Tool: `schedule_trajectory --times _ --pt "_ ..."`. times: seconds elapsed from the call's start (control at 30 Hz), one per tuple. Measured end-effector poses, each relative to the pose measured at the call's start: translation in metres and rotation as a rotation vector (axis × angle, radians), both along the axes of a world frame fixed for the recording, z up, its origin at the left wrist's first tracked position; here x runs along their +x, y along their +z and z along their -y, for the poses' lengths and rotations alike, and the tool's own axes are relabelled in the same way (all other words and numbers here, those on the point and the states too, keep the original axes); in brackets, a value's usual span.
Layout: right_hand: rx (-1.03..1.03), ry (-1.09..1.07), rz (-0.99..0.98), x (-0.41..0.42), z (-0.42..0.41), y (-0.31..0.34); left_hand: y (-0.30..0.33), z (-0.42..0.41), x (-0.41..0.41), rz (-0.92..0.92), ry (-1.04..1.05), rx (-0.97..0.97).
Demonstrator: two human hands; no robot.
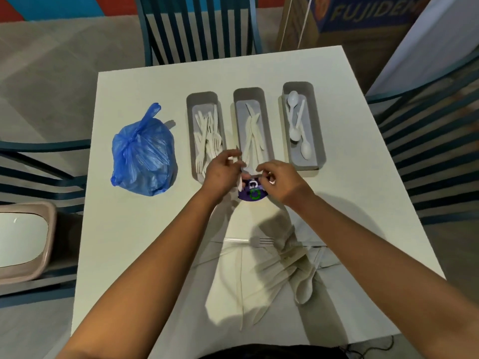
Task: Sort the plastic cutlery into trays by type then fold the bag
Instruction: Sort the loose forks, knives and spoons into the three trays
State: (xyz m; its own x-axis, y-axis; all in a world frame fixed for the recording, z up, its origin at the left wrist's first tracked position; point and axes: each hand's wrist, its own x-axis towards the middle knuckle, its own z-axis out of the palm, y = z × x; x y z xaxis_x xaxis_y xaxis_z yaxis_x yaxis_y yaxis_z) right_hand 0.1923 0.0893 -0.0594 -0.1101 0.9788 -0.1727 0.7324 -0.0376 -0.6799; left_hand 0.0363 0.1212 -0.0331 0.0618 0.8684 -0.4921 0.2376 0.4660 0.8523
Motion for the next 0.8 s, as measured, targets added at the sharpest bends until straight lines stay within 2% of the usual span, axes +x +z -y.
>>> schedule_trajectory --times 0.1,0.2,0.3,0.37,0.6,0.8 --pt "0.034 0.002 0.038 0.024 0.030 -0.019 -0.001 0.001 0.017 -0.098 -0.075 0.027" --pt "0.071 -0.006 0.222 0.050 0.052 -0.043 0.001 0.001 0.033 -0.184 -0.154 0.017" --pt "-0.143 0.091 0.491 0.073 0.061 -0.050 -0.001 -0.003 0.043 -0.293 -0.266 0.033" --pt "-0.240 0.104 0.604 0.084 0.066 -0.055 -0.003 -0.007 0.049 -0.348 -0.303 0.038" --pt "-0.252 0.065 0.545 0.087 0.068 -0.057 -0.004 -0.036 0.066 -0.459 -0.298 0.076" --pt "-0.237 0.037 0.491 0.089 0.067 -0.059 0.012 -0.056 0.072 -0.518 -0.291 0.189"
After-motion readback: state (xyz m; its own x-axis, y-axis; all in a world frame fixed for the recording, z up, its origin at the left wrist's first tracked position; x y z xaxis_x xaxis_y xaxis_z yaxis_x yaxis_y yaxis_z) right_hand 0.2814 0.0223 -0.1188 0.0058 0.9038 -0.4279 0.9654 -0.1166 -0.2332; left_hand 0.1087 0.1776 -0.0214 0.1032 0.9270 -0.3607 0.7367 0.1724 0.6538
